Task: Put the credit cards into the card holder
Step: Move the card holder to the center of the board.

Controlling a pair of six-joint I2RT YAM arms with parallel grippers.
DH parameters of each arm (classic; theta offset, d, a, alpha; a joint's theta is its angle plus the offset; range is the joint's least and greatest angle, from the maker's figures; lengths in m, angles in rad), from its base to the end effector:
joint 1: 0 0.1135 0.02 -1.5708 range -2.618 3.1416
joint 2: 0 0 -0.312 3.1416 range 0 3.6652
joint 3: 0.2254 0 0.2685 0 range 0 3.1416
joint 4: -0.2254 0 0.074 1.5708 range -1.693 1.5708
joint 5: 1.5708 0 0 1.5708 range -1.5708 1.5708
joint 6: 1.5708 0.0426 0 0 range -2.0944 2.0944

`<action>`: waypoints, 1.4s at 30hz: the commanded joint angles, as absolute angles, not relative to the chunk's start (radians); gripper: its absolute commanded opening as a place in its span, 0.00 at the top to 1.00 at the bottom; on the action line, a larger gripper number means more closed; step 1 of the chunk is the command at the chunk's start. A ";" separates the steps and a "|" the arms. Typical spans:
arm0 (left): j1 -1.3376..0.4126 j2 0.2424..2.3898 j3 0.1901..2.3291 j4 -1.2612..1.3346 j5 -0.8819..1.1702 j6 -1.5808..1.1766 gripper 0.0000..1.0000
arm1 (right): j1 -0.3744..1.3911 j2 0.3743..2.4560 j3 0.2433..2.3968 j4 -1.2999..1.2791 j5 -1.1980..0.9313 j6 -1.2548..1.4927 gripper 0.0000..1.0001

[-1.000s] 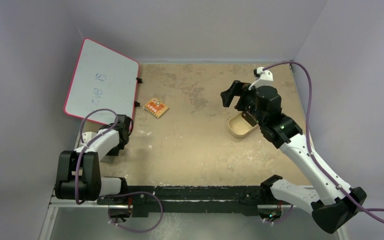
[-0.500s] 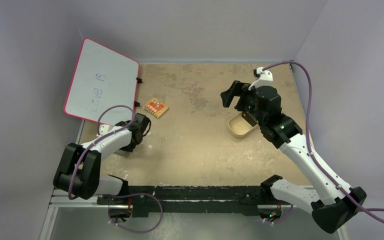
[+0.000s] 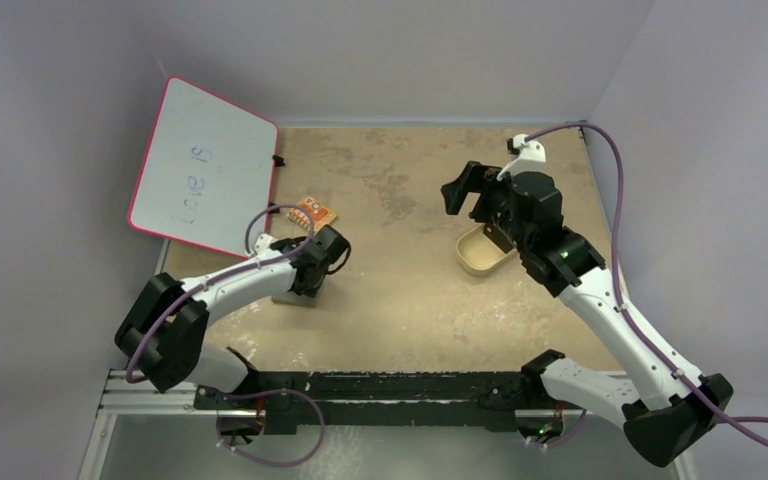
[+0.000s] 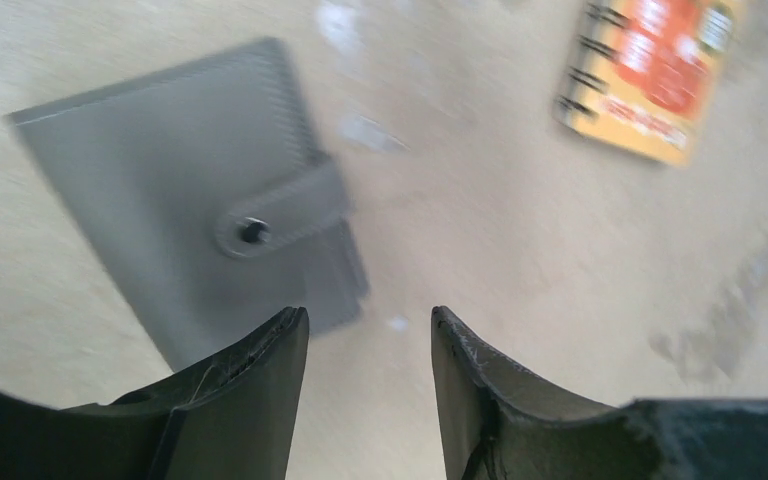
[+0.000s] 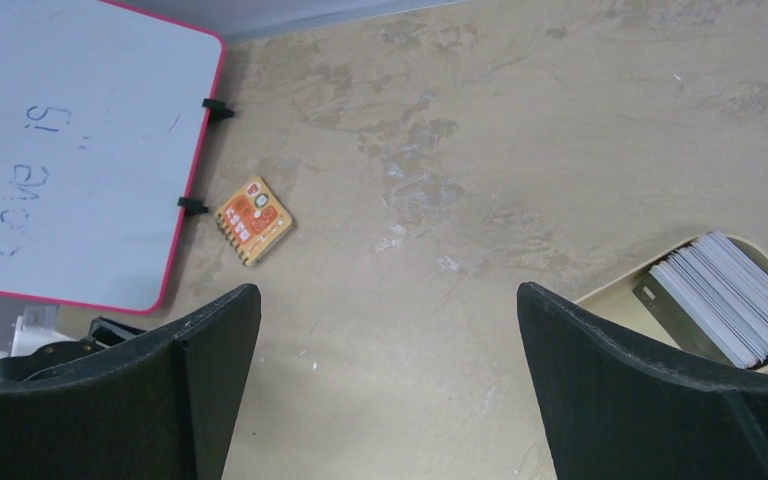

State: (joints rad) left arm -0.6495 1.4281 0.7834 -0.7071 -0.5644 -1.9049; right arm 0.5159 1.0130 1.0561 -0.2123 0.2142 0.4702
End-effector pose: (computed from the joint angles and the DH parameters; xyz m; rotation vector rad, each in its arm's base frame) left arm 0.2087 -0.1299 0.2057 -1.5573 2.0084 -0.0542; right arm 0.2025 0.1045 0.4300 0.1193 1.7624 0.5359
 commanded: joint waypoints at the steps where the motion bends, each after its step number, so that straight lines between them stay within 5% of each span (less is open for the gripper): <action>1: -0.708 1.367 0.882 -0.674 -0.676 -1.808 0.51 | 0.514 0.997 1.084 -0.187 0.220 0.452 0.01; 12: -0.681 1.158 0.727 -0.821 -0.921 -1.827 0.51 | 0.513 1.025 1.081 -0.172 0.211 0.432 0.01; 23: -0.640 1.150 0.596 -0.659 -0.758 -1.564 0.50 | 0.513 0.986 1.037 -0.113 0.179 0.413 0.01; 42: -0.743 1.457 0.702 0.077 -0.202 -1.033 0.51 | 0.513 0.925 0.977 -0.111 0.145 0.410 0.01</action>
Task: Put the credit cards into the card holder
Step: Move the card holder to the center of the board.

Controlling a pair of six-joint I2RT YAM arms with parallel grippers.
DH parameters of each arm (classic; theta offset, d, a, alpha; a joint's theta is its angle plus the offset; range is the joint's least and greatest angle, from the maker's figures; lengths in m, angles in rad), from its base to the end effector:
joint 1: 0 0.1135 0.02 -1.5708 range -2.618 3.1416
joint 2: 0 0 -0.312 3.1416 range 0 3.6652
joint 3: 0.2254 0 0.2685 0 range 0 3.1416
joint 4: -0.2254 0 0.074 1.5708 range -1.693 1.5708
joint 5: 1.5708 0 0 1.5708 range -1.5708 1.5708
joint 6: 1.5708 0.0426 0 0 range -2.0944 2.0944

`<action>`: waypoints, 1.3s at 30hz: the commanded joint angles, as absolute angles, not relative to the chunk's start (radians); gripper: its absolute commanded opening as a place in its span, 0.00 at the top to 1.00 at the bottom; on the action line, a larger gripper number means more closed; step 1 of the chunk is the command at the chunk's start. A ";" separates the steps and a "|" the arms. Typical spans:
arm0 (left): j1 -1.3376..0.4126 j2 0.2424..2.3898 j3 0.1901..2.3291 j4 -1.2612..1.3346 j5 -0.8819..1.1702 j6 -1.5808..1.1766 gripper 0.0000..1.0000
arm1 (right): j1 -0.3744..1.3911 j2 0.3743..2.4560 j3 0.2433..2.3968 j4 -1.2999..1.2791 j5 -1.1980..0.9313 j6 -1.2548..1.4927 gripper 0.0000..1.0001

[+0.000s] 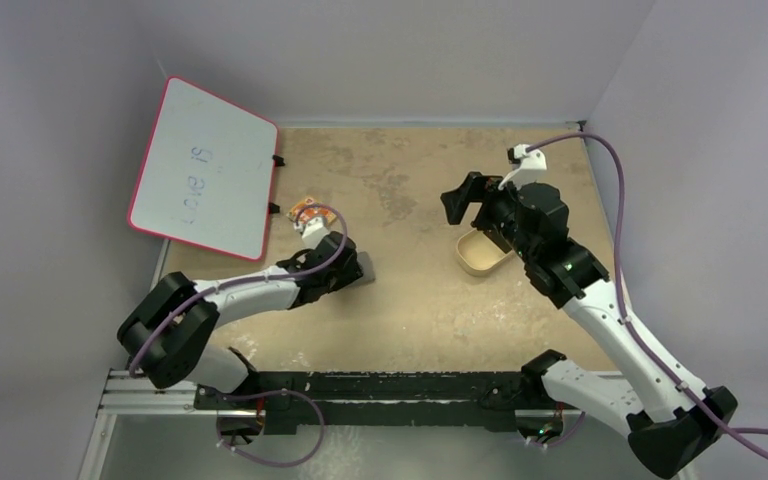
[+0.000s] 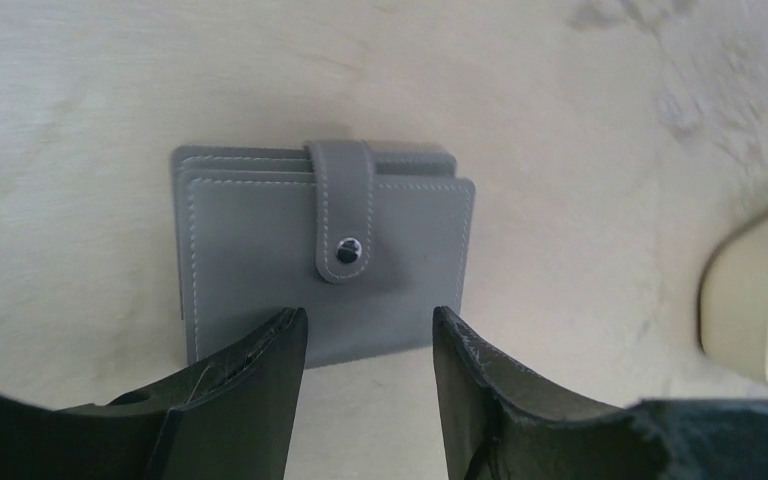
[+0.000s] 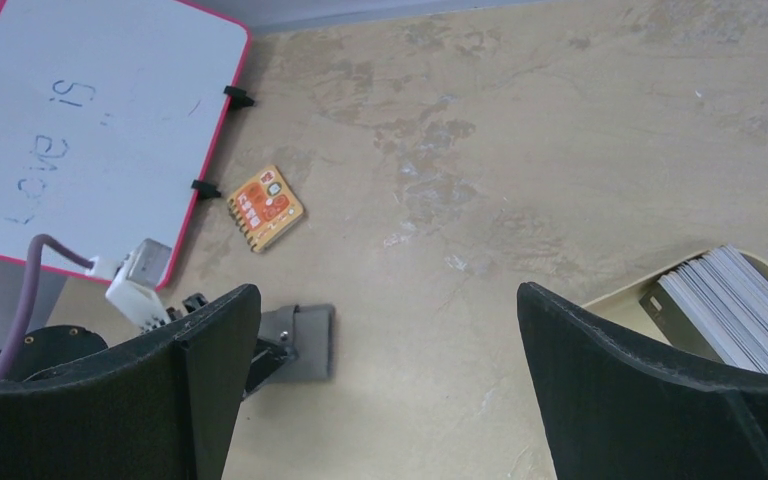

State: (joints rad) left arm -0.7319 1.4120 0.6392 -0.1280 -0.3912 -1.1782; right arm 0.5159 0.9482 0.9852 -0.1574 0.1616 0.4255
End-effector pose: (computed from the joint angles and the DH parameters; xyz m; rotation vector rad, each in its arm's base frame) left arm 0.2120 -0.1686 0.1930 -0.6971 2.3190 -0.4101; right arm 0.1883 0.0989 0.4227 0.0455 1.7213 0.5664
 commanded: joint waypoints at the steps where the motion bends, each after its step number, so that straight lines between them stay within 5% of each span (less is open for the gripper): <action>1: -0.744 1.461 0.729 0.068 -0.169 -0.989 0.51 | 0.513 0.926 0.976 -0.110 0.143 0.410 0.01; 6: -0.741 1.368 0.783 -0.022 -0.109 -0.851 0.47 | 0.514 1.003 0.993 -0.133 0.107 0.391 0.01; 15: -0.719 1.243 0.672 -0.251 -0.294 -0.962 0.48 | 0.514 1.205 1.027 -0.138 0.001 0.389 0.01; 30: -0.664 1.381 0.623 -0.100 -0.256 -0.921 0.54 | 0.513 1.269 0.997 -0.073 -0.055 0.406 0.01; 36: -0.664 1.475 0.689 -0.076 -0.251 -0.845 0.62 | 0.513 1.203 0.955 -0.088 -0.003 0.440 0.01; 39: -0.663 1.530 0.733 -0.053 -0.224 -0.799 0.78 | 0.514 1.132 0.910 -0.036 -0.010 0.448 0.01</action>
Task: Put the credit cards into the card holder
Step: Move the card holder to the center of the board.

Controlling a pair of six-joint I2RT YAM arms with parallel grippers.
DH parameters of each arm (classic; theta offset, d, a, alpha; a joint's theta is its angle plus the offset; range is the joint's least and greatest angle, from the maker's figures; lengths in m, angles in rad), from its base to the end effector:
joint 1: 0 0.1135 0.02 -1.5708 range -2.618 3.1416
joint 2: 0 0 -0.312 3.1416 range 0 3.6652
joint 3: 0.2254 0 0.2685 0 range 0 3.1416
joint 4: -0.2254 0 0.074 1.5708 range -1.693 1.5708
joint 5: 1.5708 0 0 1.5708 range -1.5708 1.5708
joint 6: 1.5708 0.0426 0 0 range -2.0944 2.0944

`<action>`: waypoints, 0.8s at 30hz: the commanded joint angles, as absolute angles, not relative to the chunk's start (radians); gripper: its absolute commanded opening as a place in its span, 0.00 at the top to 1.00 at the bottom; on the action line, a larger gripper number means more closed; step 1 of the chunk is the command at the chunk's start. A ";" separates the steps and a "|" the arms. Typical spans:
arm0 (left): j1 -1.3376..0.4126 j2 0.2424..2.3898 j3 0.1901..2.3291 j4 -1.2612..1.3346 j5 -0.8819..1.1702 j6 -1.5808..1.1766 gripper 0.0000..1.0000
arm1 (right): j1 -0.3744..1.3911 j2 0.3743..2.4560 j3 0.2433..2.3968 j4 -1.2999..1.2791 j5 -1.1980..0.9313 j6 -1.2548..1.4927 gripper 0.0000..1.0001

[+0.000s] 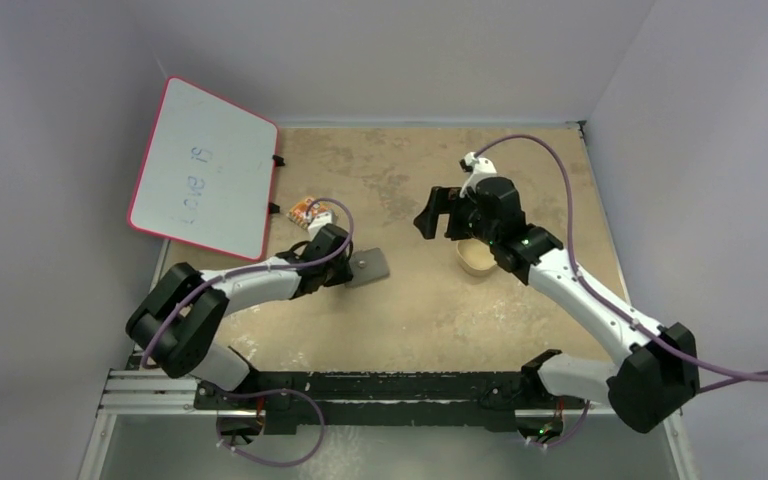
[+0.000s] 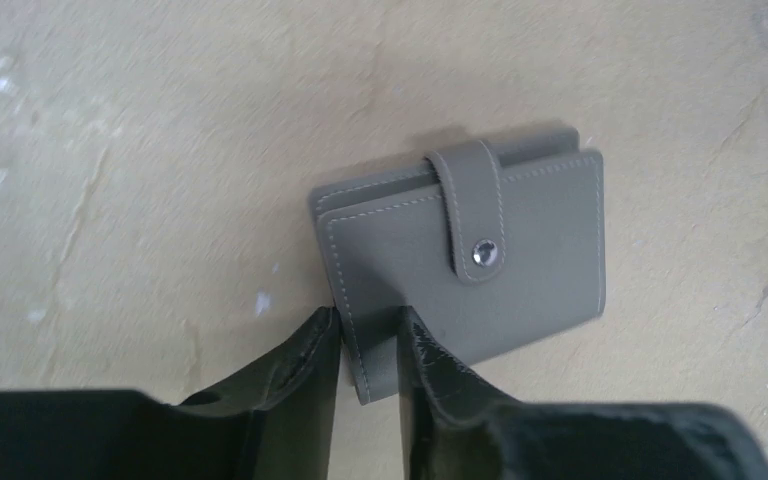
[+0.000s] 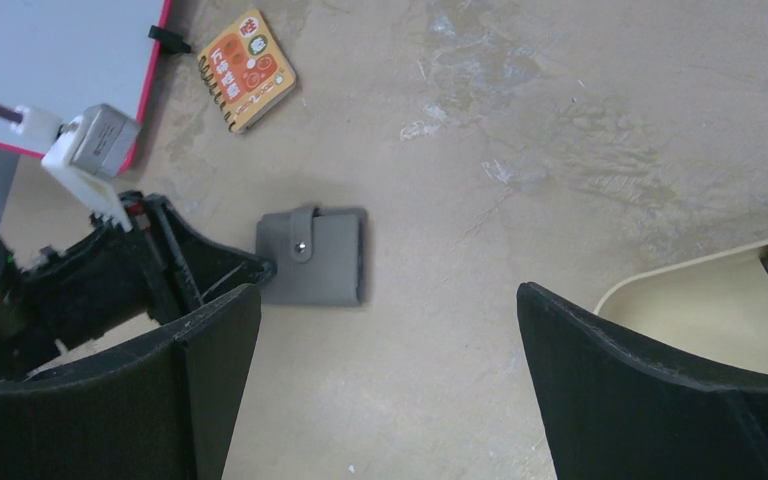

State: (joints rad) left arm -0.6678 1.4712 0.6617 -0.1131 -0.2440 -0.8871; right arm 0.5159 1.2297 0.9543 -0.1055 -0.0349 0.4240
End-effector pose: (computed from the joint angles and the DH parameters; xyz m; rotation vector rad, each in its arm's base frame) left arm 0.2283 -0.1669 0.1839 -0.3744 2.4637 -0.3692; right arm 0.2533 0.1453 0.3508 -0.1159 2.0054 0.6468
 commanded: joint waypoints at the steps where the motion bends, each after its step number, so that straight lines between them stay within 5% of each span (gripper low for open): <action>1: -0.664 1.547 0.749 -0.050 -0.218 -0.783 0.84 | 0.513 1.115 0.902 -0.029 -0.008 0.449 0.01; 4: -0.664 1.581 0.790 -0.036 -0.157 -0.717 1.00 | 0.513 1.075 0.883 -0.032 0.000 0.450 0.01; 16: -0.664 1.585 0.966 -0.256 0.131 -0.391 1.00 | 0.514 1.041 0.805 -0.021 -0.084 0.407 0.03; 20: -0.655 1.626 1.010 -0.344 0.203 -0.335 1.00 | 0.515 1.046 0.773 0.009 -0.158 0.411 0.15; 24: -0.597 1.637 1.013 -0.327 0.290 -0.379 0.96 | 0.524 1.067 0.724 0.083 -0.229 0.444 0.37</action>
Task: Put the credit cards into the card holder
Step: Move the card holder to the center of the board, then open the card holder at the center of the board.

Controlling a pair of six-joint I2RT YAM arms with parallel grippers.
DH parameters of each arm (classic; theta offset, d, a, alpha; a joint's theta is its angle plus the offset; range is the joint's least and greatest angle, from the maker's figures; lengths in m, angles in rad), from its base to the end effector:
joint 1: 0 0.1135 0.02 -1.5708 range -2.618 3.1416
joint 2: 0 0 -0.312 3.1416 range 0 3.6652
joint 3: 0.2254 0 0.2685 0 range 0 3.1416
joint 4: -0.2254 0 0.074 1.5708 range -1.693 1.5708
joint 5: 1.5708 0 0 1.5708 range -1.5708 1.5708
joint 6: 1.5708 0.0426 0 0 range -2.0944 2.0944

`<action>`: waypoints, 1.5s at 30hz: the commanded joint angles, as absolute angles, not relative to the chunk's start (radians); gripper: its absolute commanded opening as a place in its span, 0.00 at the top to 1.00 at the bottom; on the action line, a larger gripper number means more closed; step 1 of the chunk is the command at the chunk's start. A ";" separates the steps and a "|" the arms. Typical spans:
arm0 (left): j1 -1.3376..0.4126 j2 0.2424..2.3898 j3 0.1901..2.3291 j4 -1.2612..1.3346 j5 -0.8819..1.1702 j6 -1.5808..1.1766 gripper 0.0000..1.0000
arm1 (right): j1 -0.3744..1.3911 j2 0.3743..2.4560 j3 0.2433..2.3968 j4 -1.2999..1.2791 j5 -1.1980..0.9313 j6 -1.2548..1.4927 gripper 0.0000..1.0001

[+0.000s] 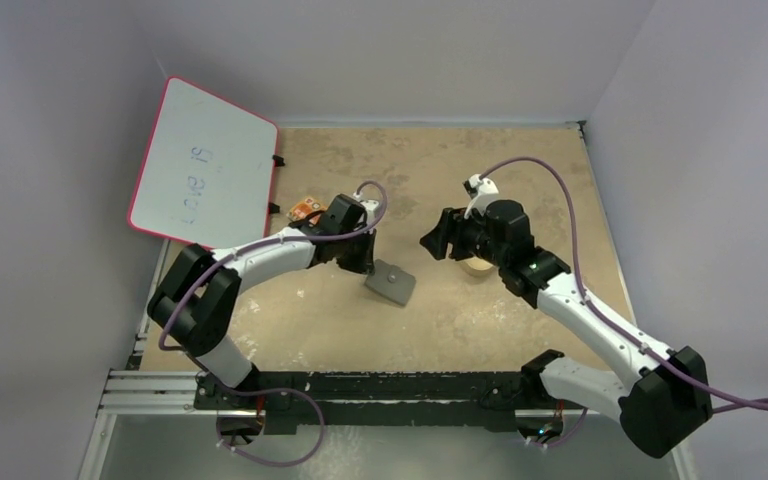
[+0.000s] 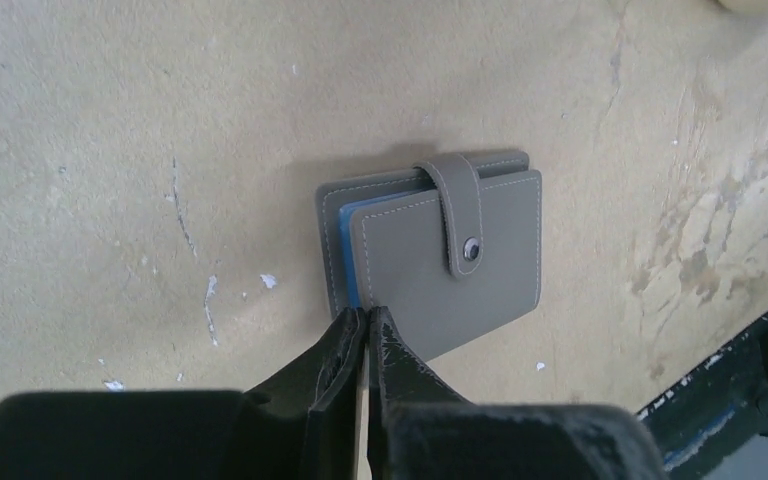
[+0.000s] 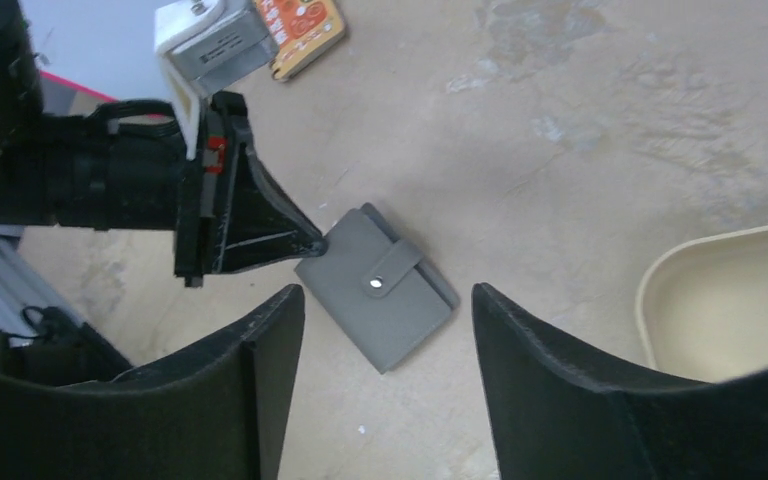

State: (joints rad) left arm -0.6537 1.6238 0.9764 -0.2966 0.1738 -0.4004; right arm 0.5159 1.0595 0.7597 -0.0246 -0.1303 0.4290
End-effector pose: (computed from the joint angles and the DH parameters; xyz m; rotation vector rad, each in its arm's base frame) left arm 0.2730 -0.2184 0.2212 0.4037 2.5854 -0.6233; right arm 0.2106 0.1258 0.3286 -0.1773 1.9584 0.7566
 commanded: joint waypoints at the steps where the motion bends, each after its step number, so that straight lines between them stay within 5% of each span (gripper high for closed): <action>1: -0.572 1.633 1.012 -0.324 0.301 -0.403 0.83 | 0.529 1.079 0.711 0.104 -0.233 0.451 0.42; 4: -0.519 1.580 0.997 -0.282 0.341 -0.476 0.55 | 0.539 1.134 0.687 0.146 -0.240 0.459 0.48; 12: -0.484 1.321 0.943 -0.291 0.120 -0.541 0.30 | 0.637 1.327 0.746 0.172 -0.186 0.495 0.58; 27: -0.483 0.812 0.786 -0.354 -0.304 -0.474 0.21 | 0.869 1.611 1.002 -0.005 0.077 0.463 0.61; 45: -0.484 0.753 0.812 -0.407 -0.344 -0.465 0.08 | 0.943 1.703 1.172 -0.225 0.257 0.458 0.61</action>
State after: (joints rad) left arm -0.4908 0.7647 0.7868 -0.4160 -0.3275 -0.4858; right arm 0.9424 1.7329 1.1107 -0.1810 0.2024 0.4747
